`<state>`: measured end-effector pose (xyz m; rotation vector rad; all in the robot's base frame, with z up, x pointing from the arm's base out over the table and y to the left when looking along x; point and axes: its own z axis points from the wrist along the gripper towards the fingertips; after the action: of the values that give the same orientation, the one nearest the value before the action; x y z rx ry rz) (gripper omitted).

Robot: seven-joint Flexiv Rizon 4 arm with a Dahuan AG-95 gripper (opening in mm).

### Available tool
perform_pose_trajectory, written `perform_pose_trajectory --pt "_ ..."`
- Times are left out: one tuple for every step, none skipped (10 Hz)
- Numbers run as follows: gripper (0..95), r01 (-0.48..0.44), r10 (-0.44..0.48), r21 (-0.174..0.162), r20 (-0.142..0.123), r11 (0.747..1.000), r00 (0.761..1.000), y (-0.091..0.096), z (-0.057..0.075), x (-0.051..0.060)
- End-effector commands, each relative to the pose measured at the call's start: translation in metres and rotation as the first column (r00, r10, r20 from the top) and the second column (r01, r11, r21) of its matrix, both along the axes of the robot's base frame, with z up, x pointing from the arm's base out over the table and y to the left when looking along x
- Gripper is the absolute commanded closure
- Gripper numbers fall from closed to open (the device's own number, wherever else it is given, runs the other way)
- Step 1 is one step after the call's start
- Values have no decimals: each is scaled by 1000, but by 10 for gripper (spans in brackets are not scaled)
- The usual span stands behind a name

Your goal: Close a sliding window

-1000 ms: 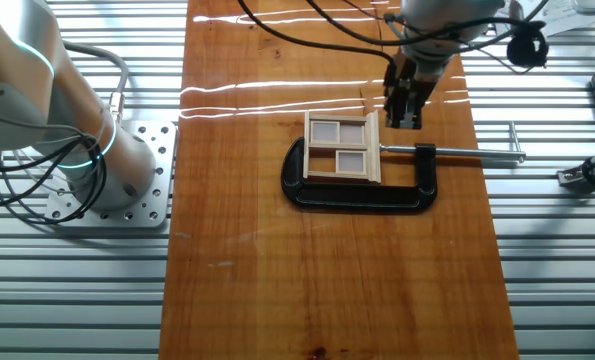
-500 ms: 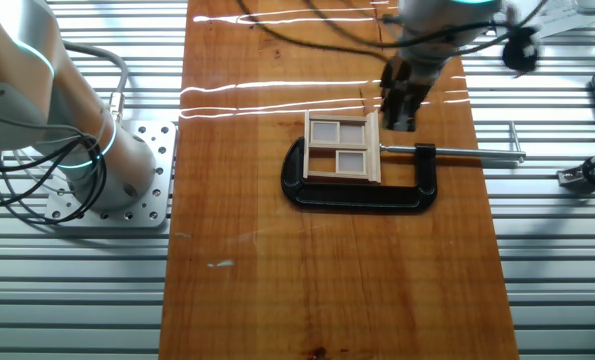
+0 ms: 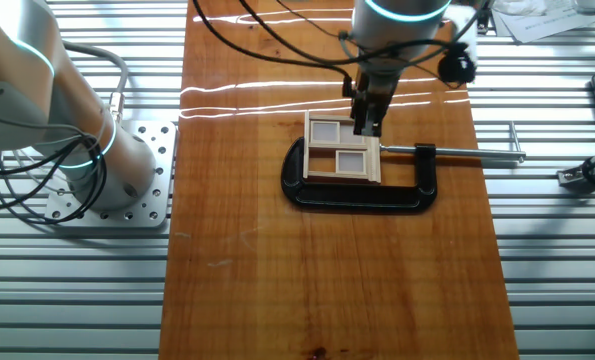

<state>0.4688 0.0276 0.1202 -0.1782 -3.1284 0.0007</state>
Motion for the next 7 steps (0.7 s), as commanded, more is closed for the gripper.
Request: perform_pose_trajectory --pt "950 -6 6 -1 11 1000 1000 0 -19 1" --pt "950 -8 8 0 12 1000 1000 1 -28 -1" --pt "950 -10 10 -1 17 1000 1000 1 -38 -4" --pt "950 -16 16 -3 15 1000 1000 -1 -46 -5" --pt "950 -19 19 -3 17 1000 1000 -2 -50 -5" --pt "950 -20 20 -4 17 1000 1000 -2 -50 -5" --pt "950 -19 19 -4 16 1000 1000 -3 -53 -5"
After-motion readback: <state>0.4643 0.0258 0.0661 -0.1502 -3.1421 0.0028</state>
